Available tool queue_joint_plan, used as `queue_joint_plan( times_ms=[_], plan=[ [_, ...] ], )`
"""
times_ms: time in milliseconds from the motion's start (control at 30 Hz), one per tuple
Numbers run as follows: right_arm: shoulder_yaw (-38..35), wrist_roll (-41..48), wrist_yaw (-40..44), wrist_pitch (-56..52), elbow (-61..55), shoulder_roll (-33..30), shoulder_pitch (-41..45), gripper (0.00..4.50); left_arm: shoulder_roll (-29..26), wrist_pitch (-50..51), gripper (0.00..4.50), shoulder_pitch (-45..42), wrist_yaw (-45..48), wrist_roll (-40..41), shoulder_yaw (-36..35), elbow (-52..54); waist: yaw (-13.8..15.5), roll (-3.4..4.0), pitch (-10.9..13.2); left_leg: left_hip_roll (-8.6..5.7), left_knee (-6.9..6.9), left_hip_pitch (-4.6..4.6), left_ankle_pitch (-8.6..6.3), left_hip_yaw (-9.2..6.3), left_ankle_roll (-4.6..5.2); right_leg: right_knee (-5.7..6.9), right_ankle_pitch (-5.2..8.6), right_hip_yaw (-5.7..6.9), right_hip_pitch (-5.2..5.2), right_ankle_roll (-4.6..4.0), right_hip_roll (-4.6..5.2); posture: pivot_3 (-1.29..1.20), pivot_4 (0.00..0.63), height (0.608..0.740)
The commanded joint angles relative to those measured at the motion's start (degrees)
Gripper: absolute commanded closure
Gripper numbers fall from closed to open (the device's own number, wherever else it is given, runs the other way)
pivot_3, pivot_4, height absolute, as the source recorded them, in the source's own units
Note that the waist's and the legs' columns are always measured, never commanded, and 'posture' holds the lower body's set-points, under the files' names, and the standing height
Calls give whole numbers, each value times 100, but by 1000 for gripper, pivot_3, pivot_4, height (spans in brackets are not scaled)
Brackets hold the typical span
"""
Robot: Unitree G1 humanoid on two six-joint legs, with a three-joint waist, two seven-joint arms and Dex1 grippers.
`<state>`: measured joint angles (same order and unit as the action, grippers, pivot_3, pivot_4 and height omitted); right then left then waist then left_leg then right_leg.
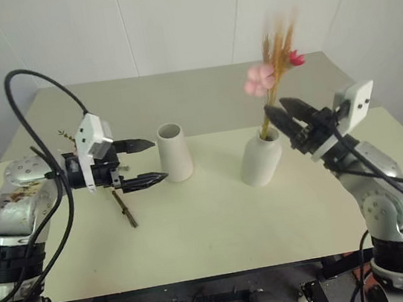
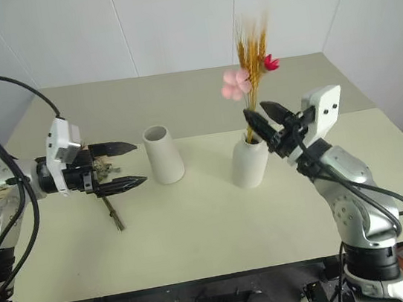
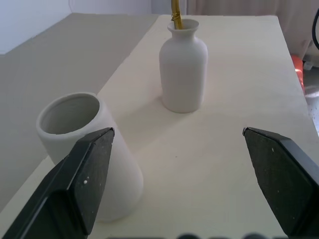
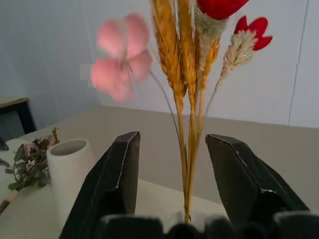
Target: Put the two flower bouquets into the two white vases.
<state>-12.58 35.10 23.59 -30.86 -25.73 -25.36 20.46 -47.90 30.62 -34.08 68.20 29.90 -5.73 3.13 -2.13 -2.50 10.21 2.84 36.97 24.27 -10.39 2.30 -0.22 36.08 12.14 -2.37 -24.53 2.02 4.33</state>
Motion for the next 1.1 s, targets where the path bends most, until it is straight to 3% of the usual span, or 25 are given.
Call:
queue_joint_plan(
  times_ms=[33,67,167,333,500,733,1000,1100],
  plan=[
    [-70,42,407,-378,-827,-798,-568,560,13,565,0,415,-1134,-178,-409,472,3,0,0,0,0,0,0,0,0,-1,1,-1,1,0,2,0,150,740],
    [-99,24,513,-497,-985,-1069,-750,312,29,947,0,523,-1580,-270,-462,650,6,0,0,0,0,-2,0,0,0,-1,1,1,4,1,1,0,150,740],
    [-299,68,697,-867,-1291,-1812,-1065,312,164,2102,0,685,-2833,-452,-626,1239,20,-5,-1,0,2,-7,0,-2,0,-2,19,1,11,32,3,0,150,740],
    [-793,548,1565,-1383,-1315,-2984,-1165,312,32,4155,0,409,-3738,-423,-654,1505,43,-9,-2,0,4,-17,0,-4,-1,-4,28,2,18,45,0,0,150,740],
    [-834,639,2291,-1259,-855,-3601,-844,312,949,5888,0,-726,-4998,-961,-958,794,136,-17,-6,-4,6,-29,0,-11,0,-7,30,7,35,46,-1,0,150,740],
    [-463,479,2323,-1238,-601,-3694,-191,312,1706,6188,0,-970,-6074,-1109,-1544,195,112,-18,-6,-5,1,-11,-1,-11,-1,-13,25,3,17,38,0,0,150,740],
    [-435,556,2430,-1364,-908,-3752,-104,312,2273,6188,0,-1778,-6458,-1280,-2057,-848,194,-20,-6,-11,4,-6,0,-15,-1,-20,7,13,22,11,5,0,150,740],
    [-670,676,2408,-1458,-1076,-3759,-223,276,2481,6188,586,-1878,-6463,-1252,-2367,-1298,191,-21,-6,-14,2,-5,-1,-15,-2,-21,6,10,22,10,9,0,150,740]
  ],
)
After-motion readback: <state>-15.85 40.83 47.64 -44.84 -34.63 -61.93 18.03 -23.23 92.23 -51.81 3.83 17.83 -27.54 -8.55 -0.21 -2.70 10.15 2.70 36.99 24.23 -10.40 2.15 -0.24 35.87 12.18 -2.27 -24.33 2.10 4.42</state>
